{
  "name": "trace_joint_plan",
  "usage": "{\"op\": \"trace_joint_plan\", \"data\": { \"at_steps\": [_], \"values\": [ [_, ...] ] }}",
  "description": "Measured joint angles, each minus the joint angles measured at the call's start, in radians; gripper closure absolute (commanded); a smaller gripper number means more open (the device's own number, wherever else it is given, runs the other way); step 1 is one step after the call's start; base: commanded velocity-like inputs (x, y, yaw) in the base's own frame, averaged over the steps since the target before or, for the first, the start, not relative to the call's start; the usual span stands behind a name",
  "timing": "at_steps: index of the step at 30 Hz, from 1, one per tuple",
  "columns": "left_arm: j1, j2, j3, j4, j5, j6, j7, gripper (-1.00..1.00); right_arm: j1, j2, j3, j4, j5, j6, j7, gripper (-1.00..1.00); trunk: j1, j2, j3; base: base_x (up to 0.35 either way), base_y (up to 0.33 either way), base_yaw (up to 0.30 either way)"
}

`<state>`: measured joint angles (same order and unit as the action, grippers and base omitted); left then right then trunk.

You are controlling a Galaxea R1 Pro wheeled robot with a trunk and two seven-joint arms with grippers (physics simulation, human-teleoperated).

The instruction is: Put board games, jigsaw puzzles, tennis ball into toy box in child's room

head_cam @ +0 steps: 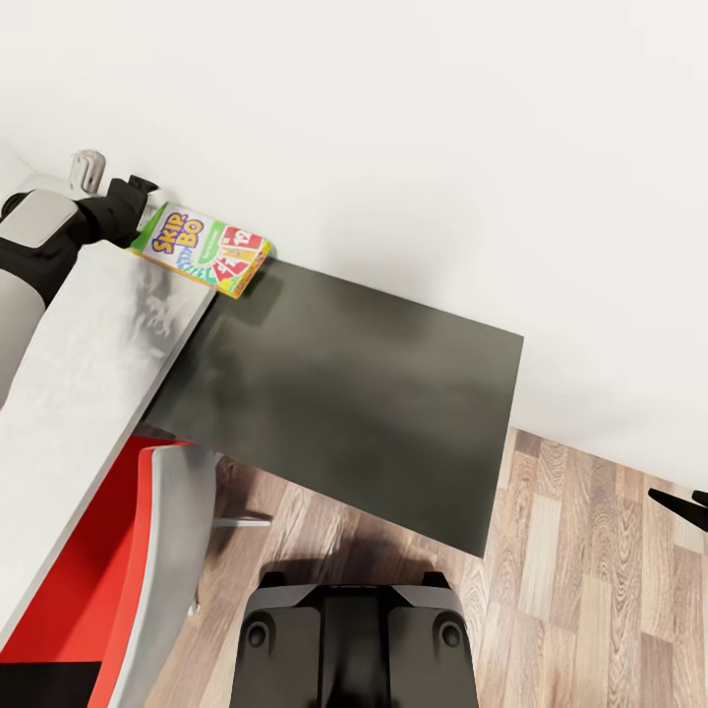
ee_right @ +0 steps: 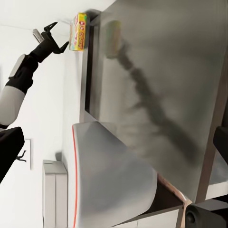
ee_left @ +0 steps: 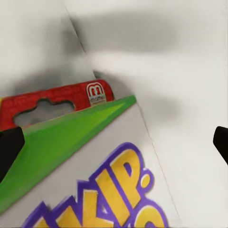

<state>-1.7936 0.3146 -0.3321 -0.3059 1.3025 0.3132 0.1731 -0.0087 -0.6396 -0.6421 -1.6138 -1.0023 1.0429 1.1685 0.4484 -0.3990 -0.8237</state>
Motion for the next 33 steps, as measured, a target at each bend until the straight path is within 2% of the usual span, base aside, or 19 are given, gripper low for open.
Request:
{"op": "trace_joint_plan", "data": {
  "at_steps": [5,6,11,12,15,16,19,26,33],
  "values": [
    [-0.003,0.048,0.001,0.021,-0.002,0.009,0.003,-1.00,-0.001,0.007,0.003,0.000,0.001,0.000,0.000,-1.00,0.001,0.000,0.000,0.000,0.000,0.000],
    [-0.003,0.048,0.001,0.021,-0.002,0.009,0.003,-1.00,-0.001,0.007,0.003,0.000,0.001,0.000,0.000,-1.00,0.001,0.001,0.000,0.000,0.000,0.000],
    [-0.005,0.107,0.003,-0.030,0.000,0.036,0.010,-1.00,-0.003,0.021,0.006,0.000,0.006,0.000,0.001,-1.00,0.001,0.000,0.000,0.000,0.000,0.000],
    [-0.005,0.107,0.003,-0.031,0.001,0.037,0.010,-1.00,-0.003,0.021,0.006,0.000,0.006,0.000,0.001,-1.00,0.001,0.001,0.000,0.000,0.000,0.000],
    [-0.005,0.139,0.004,-0.052,0.003,0.049,0.012,-1.00,-0.005,0.026,0.007,0.000,0.016,0.000,0.001,-1.00,0.001,0.000,0.000,0.000,0.000,0.000],
    [-0.005,0.140,0.003,-0.052,0.003,0.049,0.012,-1.00,-0.005,0.026,0.007,0.000,0.016,0.000,0.001,-1.00,0.001,0.001,0.000,0.000,0.000,0.000],
    [-0.005,0.166,0.004,-0.064,0.006,0.057,0.013,-1.00,-0.005,0.034,0.007,0.000,0.029,-0.010,0.003,-1.00,0.001,0.000,0.000,0.000,0.000,0.000],
    [-0.005,0.187,0.004,-0.095,0.009,0.065,0.013,-1.00,-0.006,0.047,0.007,0.001,0.041,-0.042,0.008,-1.00,0.001,0.000,0.000,0.000,0.000,0.000],
    [-0.005,0.192,0.004,-0.141,0.010,0.084,0.014,-1.00,-0.006,0.053,0.007,0.001,0.045,-0.054,0.009,-1.00,0.001,0.001,0.000,0.000,0.000,0.000]
  ]
}}
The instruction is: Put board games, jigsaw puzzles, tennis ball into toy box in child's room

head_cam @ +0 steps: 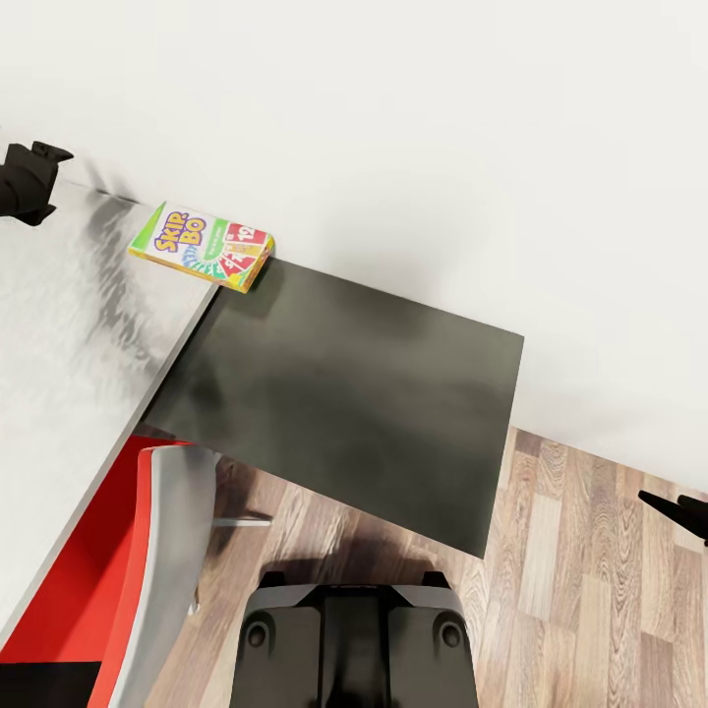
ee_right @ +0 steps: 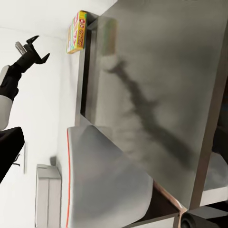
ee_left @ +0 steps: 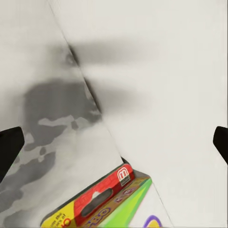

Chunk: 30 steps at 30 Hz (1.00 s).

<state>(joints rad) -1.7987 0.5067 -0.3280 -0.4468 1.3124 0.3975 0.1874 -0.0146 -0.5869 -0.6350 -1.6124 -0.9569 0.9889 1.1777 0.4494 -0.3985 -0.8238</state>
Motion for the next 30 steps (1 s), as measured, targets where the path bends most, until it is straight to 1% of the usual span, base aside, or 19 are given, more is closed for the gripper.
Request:
{"op": "trace_joint_plan", "data": {
  "at_steps": [5,6,8,10,19,30],
  "values": [
    [0.000,-0.001,0.000,-0.033,0.001,0.012,0.001,-1.00,0.000,0.001,-0.001,0.000,0.003,-0.007,-0.001,-1.00,0.000,0.000,0.000,0.000,0.000,0.000],
    [-0.001,0.005,-0.006,-0.027,-0.005,0.006,-0.003,-1.00,-0.006,0.007,0.004,0.006,-0.002,-0.004,0.005,-1.00,0.000,0.000,0.000,0.000,0.000,0.000],
    [-0.003,0.007,-0.016,-0.016,-0.017,-0.005,-0.004,-1.00,-0.017,0.018,0.004,0.017,-0.007,-0.003,0.016,-1.00,0.000,0.000,0.000,0.000,0.000,0.000],
    [-0.004,0.007,-0.015,-0.005,-0.026,-0.006,-0.004,-1.00,-0.027,0.017,0.004,0.027,-0.007,-0.002,0.020,-1.00,0.000,0.000,0.000,0.000,0.000,0.000],
    [-0.004,0.008,-0.015,0.045,-0.026,-0.006,-0.004,-1.00,-0.028,0.017,0.004,0.028,-0.007,-0.002,0.020,-1.00,0.000,0.000,0.000,0.000,0.000,0.000],
    [-0.004,0.008,-0.015,0.046,-0.026,-0.006,-0.004,-1.00,-0.028,0.017,0.004,0.028,-0.007,-0.002,0.020,-1.00,0.000,0.000,0.000,0.000,0.000,0.000]
  ]
}}
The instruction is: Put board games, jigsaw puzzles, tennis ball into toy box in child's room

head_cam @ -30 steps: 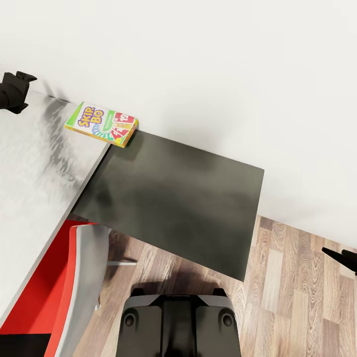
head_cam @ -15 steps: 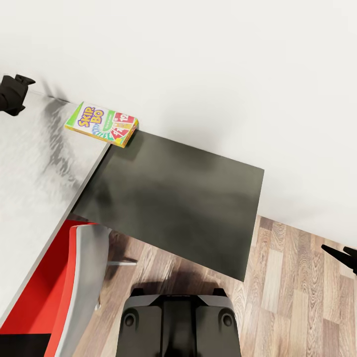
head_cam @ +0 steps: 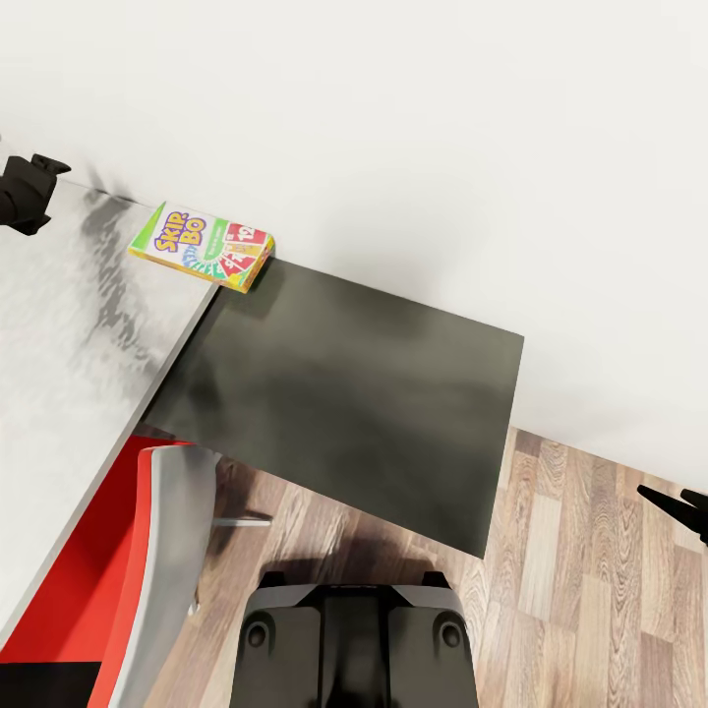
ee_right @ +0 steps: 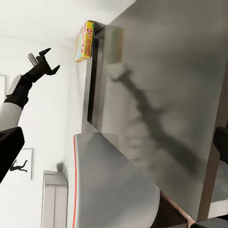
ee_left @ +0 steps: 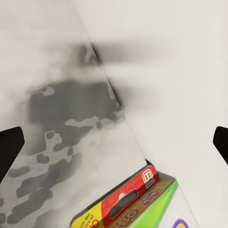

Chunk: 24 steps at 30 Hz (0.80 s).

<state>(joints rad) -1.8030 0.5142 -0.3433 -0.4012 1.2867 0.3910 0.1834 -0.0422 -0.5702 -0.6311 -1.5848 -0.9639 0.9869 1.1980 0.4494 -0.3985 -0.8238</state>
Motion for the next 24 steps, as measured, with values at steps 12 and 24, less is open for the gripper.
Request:
{"op": "trace_joint_plan", "data": {
  "at_steps": [12,24],
  "values": [
    [0.000,0.000,0.000,0.000,0.000,0.000,0.000,-1.00,0.000,0.000,0.000,0.000,0.000,0.000,0.000,-1.00,0.000,0.000,0.000,0.000,0.000,0.000],
    [0.000,0.000,0.000,0.000,0.000,0.000,0.000,-1.00,0.000,0.000,0.000,0.000,0.000,0.000,0.000,-1.00,0.000,0.000,0.000,0.000,0.000,0.000]
  ]
}}
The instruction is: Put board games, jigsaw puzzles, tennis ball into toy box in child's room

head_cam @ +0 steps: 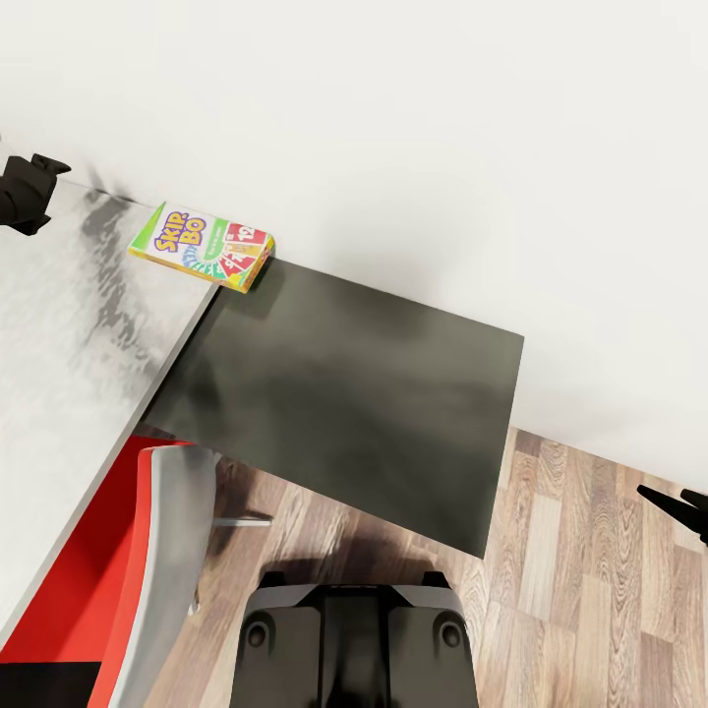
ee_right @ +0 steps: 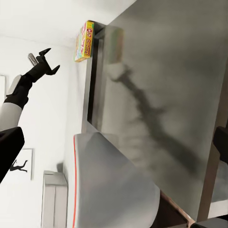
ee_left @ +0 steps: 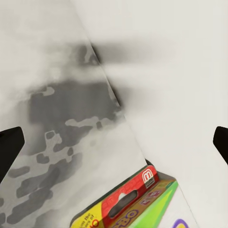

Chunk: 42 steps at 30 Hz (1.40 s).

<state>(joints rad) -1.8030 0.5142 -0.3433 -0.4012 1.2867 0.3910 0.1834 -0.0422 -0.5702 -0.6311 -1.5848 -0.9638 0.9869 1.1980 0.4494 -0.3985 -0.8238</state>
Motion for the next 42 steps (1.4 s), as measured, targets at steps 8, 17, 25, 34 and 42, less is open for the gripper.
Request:
{"op": "trace_joint_plan", "data": {
  "at_steps": [8,17,25,34,42],
  "values": [
    [0.014,0.011,0.007,-0.018,0.011,0.010,0.001,-1.00,-0.008,0.006,-0.001,-0.008,0.000,0.010,-0.010,-1.00,0.000,0.000,0.000,0.000,0.000,0.055],
    [0.033,0.024,0.017,-0.069,0.027,0.022,0.003,-1.00,-0.022,0.023,-0.002,-0.016,0.000,0.021,-0.024,-1.00,0.000,0.000,0.000,0.000,0.000,0.201],
    [0.033,0.022,0.018,-0.093,0.032,0.025,0.005,-1.00,-0.025,0.030,-0.004,-0.017,-0.001,0.023,-0.026,-1.00,0.000,0.000,0.000,0.000,0.000,0.114],
    [0.024,0.002,0.018,-0.105,0.035,0.029,0.044,-1.00,-0.027,0.038,-0.003,-0.017,0.000,0.022,-0.030,-1.00,0.000,0.000,0.000,0.000,0.000,0.037],
    [0.019,-0.017,0.019,-0.108,0.036,0.036,0.071,-1.00,-0.028,0.051,-0.003,-0.017,0.002,0.022,-0.032,-1.00,0.000,0.000,0.000,0.000,0.000,0.011]
  ]
}}
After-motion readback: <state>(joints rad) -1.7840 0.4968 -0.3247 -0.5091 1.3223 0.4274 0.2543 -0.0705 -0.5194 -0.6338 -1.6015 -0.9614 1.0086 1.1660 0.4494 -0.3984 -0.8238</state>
